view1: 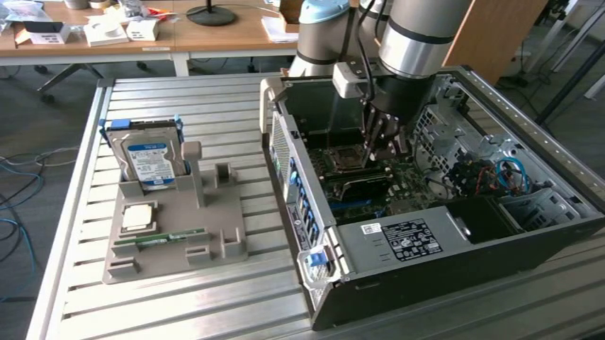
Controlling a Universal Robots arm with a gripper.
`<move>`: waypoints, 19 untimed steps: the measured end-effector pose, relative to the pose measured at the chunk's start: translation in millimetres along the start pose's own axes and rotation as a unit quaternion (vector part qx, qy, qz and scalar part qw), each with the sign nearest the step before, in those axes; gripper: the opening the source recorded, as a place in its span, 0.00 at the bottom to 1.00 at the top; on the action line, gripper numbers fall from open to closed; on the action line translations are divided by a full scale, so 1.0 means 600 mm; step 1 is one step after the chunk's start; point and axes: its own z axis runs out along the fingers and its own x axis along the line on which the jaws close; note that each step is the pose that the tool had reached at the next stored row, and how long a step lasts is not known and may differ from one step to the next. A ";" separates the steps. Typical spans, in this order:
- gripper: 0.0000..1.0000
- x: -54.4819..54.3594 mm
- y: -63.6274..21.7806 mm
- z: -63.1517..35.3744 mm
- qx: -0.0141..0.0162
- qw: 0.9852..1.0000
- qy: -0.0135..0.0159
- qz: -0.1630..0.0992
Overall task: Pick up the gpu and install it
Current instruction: 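Press down on the gpu until it lock into place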
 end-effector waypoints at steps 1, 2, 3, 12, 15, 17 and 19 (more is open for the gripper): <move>0.11 0.000 0.000 0.000 0.000 1.000 0.000 0.000; 0.11 0.000 0.000 0.000 0.000 1.000 0.000 0.000; 0.11 0.000 0.000 0.000 0.000 1.000 0.000 0.000; 0.11 0.000 0.001 0.013 0.000 1.000 0.000 0.000; 0.11 0.000 0.001 0.014 0.000 1.000 0.000 0.000; 0.11 0.000 0.005 0.015 0.000 1.000 0.000 0.000; 0.11 0.001 0.012 0.015 0.000 1.000 0.000 0.000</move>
